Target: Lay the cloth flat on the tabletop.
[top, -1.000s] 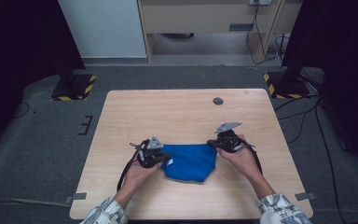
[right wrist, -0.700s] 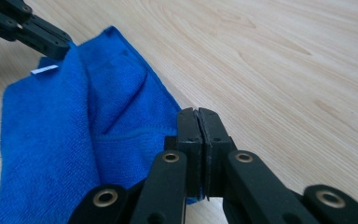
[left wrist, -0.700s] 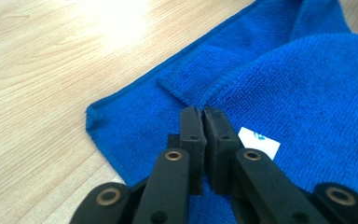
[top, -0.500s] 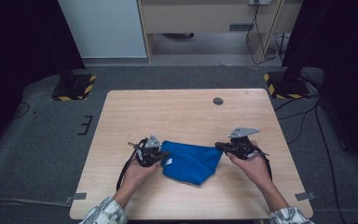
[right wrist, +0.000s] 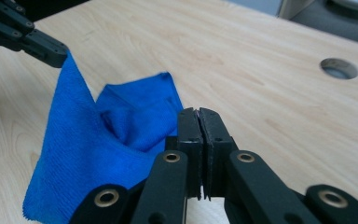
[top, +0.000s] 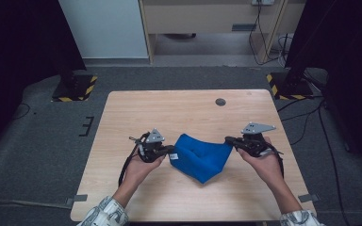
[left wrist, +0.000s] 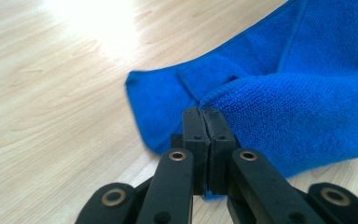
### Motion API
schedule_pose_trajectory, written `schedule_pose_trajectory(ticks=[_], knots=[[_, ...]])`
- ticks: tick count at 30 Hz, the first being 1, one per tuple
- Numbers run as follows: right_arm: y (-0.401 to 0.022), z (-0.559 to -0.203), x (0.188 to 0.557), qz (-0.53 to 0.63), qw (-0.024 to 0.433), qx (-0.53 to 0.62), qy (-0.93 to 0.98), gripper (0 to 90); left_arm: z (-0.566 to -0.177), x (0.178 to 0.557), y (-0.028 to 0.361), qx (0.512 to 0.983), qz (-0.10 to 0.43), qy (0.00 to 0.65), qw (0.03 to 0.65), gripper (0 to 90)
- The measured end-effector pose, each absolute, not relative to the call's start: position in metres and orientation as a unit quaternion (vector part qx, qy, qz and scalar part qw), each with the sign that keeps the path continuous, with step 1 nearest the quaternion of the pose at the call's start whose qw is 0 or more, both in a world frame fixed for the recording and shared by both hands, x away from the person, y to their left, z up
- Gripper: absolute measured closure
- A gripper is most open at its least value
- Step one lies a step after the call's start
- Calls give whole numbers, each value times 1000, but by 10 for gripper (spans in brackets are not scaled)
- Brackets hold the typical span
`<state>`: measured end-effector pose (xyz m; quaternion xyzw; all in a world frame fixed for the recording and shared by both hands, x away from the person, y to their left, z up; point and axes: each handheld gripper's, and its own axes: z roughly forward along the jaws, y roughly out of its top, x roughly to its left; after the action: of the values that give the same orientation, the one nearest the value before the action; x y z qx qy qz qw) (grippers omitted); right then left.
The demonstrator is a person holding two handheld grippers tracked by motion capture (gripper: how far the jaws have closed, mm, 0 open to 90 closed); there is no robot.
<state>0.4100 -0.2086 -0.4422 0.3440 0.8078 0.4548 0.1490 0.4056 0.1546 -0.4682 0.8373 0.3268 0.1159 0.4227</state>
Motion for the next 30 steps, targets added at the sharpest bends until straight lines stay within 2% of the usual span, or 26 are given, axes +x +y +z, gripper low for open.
schedule_pose_trajectory(ticks=[11, 30], knots=[[-235, -431, 408, 474, 172, 372, 779, 884, -452, 411, 176, 822, 128, 348, 433, 892], [-245, -402, 402, 502, 196, 369, 758, 882, -406, 412, 171, 817, 153, 327, 449, 892]])
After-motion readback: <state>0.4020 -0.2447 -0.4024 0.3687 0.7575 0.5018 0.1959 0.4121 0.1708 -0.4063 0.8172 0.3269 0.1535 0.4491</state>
